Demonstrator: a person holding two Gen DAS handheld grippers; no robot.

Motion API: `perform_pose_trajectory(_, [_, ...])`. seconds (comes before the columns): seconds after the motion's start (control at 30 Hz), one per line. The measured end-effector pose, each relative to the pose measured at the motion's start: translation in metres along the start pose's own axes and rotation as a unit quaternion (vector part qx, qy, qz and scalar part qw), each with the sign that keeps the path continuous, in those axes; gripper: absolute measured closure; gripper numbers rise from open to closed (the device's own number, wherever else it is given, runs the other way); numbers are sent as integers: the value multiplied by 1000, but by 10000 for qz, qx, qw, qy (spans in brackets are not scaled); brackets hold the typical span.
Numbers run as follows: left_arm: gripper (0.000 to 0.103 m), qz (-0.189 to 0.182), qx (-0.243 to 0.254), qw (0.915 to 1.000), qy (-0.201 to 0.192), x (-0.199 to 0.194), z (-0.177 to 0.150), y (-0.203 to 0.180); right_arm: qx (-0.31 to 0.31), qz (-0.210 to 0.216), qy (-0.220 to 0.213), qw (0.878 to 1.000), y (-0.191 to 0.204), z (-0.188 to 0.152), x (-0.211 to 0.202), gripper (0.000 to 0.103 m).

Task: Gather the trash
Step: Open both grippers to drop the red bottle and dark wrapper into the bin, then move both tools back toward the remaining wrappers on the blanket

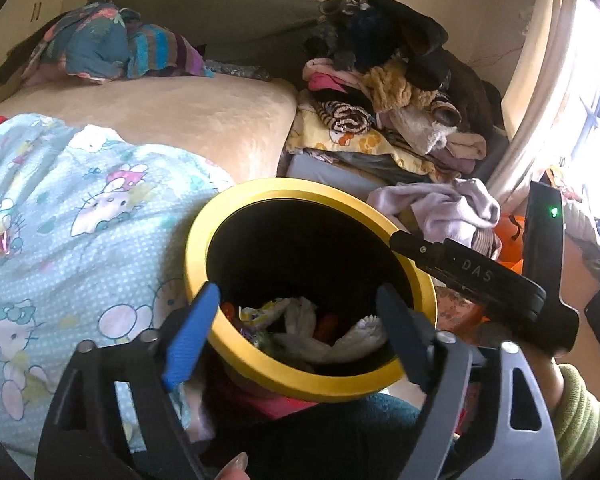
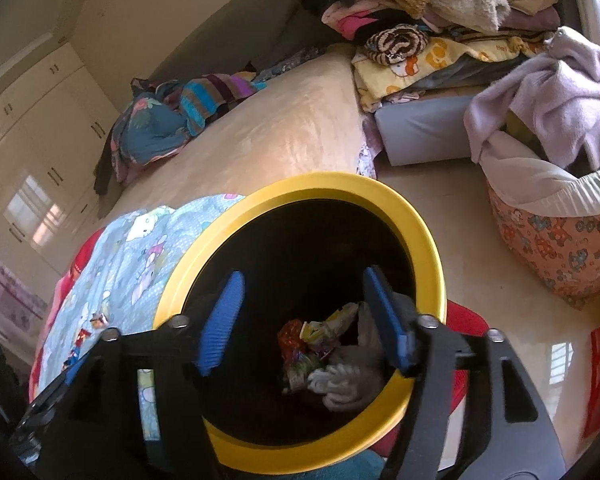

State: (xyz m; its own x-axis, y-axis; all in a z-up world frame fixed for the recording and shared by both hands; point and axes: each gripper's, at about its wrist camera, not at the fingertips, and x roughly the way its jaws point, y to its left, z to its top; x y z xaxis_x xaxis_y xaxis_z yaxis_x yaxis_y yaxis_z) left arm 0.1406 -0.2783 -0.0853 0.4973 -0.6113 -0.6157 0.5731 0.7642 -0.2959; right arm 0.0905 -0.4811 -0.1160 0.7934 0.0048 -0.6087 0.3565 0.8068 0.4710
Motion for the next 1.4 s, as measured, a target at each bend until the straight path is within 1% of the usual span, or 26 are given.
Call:
perform_pose_trajectory(0.03, [16,41,-21,10000,-18,-3,0,2,-14,5,1,10000,1,0,0,44])
perform_pose_trajectory(0.1, [14,110,-33,9999,-73,-10,-2,5,-81,26,-15,10000,7,-1,-2,44])
perform_pose_trajectory(0.13, [12,147,-34,9998,-111,-14,-2,6,-101,39,-25,9999,9,0,-2,42])
perform_pose_trajectory(0.17, [9,185,-35,9997,-135,-16,-2,8,-130,60,-42,9999,12,-1,-3,40])
perform_pose_trajectory(0.27, [8,345,-38,9991,-260,-30,-3,13,-274,122,-82,9995,22,-2,-7,39])
perform_pose_trajectory(0.37, [7,414,-62,9981,-457,-45,-4,19,-406,170,-125,9990,32,-3,-10,36])
perform_pose_trajectory(0.47, [7,525,-88,9964,-657,-61,-4,23,-521,297,-187,9980,42,-5,-14,34])
perform_pose_trajectory(0.53, [7,636,-91,9949,-776,-71,-3,27,-618,368,-218,9972,50,-7,-17,32])
perform_pose_trajectory(0.63, [7,762,-169,9928,-903,-83,-1,35,-762,507,-265,9955,62,-11,-21,30])
perform_pose_trajectory(0.77, [7,993,-290,9889,-1071,-98,0,50,-985,718,-272,9922,79,-18,-25,27])
perform_pose_trajectory(0.97, [7,1373,-531,9805,-1302,-125,0,81,-1303,948,-167,9868,106,-32,-26,27])
perform_pose_trajectory(1.17, [7,1631,-796,9726,-1452,-145,-2,108,-1579,1144,-74,9808,133,-45,-28,27])
perform_pose_trajectory(1.4, [7,1940,-1112,9619,-1571,-171,-8,149,-1941,1458,141,9700,170,-58,-25,26])
